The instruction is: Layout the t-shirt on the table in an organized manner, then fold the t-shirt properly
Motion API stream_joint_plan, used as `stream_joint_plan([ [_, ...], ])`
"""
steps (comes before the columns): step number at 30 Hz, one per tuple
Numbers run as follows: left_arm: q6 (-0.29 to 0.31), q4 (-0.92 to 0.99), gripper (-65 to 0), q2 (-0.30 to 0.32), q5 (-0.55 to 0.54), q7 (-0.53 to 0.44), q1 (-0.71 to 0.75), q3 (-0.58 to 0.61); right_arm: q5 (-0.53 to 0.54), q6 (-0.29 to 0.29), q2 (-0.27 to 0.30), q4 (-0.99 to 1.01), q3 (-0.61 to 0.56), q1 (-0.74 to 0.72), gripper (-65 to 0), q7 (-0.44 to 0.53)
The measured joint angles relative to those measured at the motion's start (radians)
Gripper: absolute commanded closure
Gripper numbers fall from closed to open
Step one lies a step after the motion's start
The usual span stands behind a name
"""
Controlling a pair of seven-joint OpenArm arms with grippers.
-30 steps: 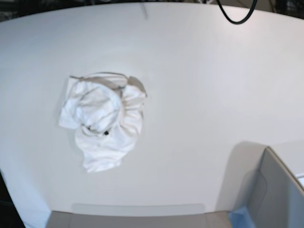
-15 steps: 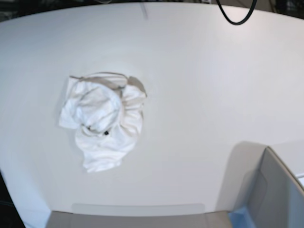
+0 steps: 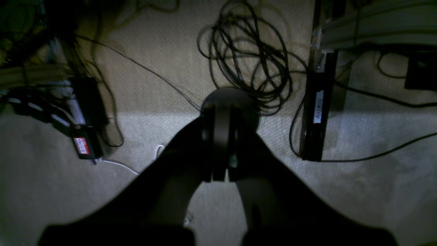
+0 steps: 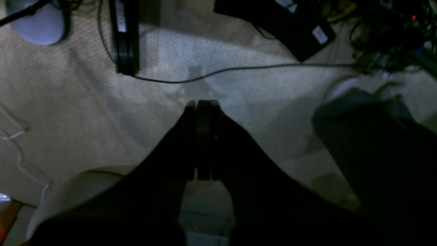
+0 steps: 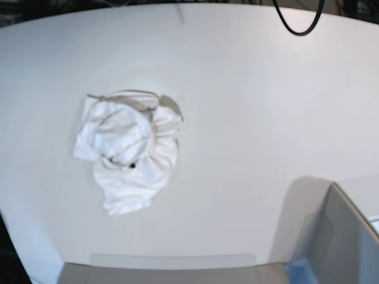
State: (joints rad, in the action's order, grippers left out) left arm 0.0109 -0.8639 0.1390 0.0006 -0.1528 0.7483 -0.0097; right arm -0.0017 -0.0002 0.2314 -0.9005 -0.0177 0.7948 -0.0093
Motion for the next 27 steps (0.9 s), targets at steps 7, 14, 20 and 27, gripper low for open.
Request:
stream_joint_plan([
  [7,0.001,-0.391,0.0,0.000,-0.001,0.002,0.229,0.000,0.115,-0.004,0.029,-0.399,-0.024,0.243,-0.1,-0.011],
  [14,-0.003,-0.628,0.0,0.005,0.000,0.001,0.395,0.000,0.274,-0.009,0.132,-0.688,0.005,0.436,-0.1,-0.013],
  [20,0.000,-0.829,0.0,0.006,-0.001,0.014,0.479,-0.051,0.275,-0.008,0.115,-0.952,0.152,0.496,-0.1,-0.027],
  [27,0.001,-1.089,0.0,0.008,-0.002,0.018,0.486,-0.089,0.276,0.000,0.121,-1.151,0.276,0.491,-0.1,-0.011],
])
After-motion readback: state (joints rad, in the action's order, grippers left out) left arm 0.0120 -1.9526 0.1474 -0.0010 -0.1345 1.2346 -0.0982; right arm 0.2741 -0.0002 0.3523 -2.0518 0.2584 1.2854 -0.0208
